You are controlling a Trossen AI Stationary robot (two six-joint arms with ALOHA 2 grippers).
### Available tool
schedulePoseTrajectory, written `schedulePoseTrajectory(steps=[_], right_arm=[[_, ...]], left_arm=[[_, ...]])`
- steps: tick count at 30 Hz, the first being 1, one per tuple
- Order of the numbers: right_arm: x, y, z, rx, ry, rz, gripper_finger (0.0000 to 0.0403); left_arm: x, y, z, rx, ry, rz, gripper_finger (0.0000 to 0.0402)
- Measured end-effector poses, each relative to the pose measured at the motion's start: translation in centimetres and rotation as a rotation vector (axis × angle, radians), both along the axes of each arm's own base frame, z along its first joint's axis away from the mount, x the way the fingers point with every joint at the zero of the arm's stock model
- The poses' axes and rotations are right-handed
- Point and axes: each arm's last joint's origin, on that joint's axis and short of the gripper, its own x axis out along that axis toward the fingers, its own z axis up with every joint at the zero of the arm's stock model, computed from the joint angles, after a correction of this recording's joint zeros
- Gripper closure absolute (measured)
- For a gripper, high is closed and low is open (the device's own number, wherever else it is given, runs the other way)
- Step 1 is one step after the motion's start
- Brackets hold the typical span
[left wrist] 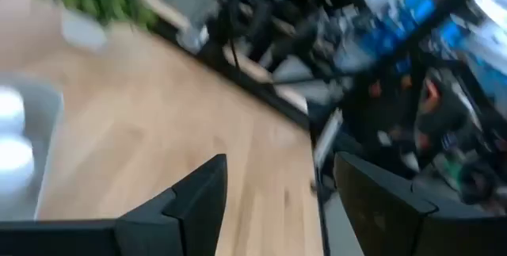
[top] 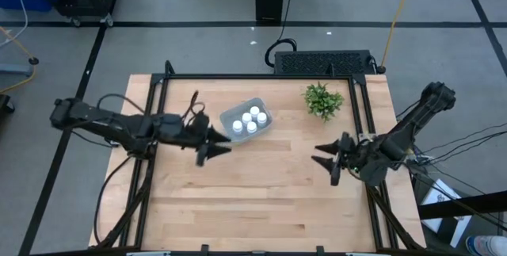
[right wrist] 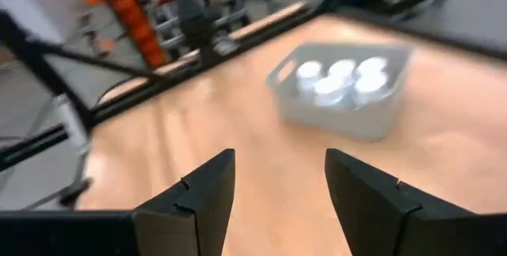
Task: Pick and place pill bottles into a basket
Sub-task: Return to Home Position
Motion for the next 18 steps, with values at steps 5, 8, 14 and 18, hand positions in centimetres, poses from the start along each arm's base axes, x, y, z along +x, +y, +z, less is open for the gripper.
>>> schedulePoseTrajectory(steps=[5,8,14,18], right_arm=[[0.0,-0.1,-3.4,0.085,-0.078,0.148,0.0211],[-0.5,-0.9,-6.5,0.132,-0.092,0.19,0.0211],[-1.2,-2.3,-8.5,0.142,-0.243,0.26,0.0211],[-1.5,-3.1,-8.8,0.147,-0.288,0.241,0.0211]], left_arm=[[-2.7,-0.2,-5.1,0.194,0.229,-0.153,0.0162],[-3.9,-0.6,-7.5,0.096,0.327,-0.116,0.0162],[-4.9,-2.9,-10.9,0.191,0.033,-0.243,0.0162],[-6.4,-2.9,-12.2,0.24,-0.242,-0.242,0.0162]])
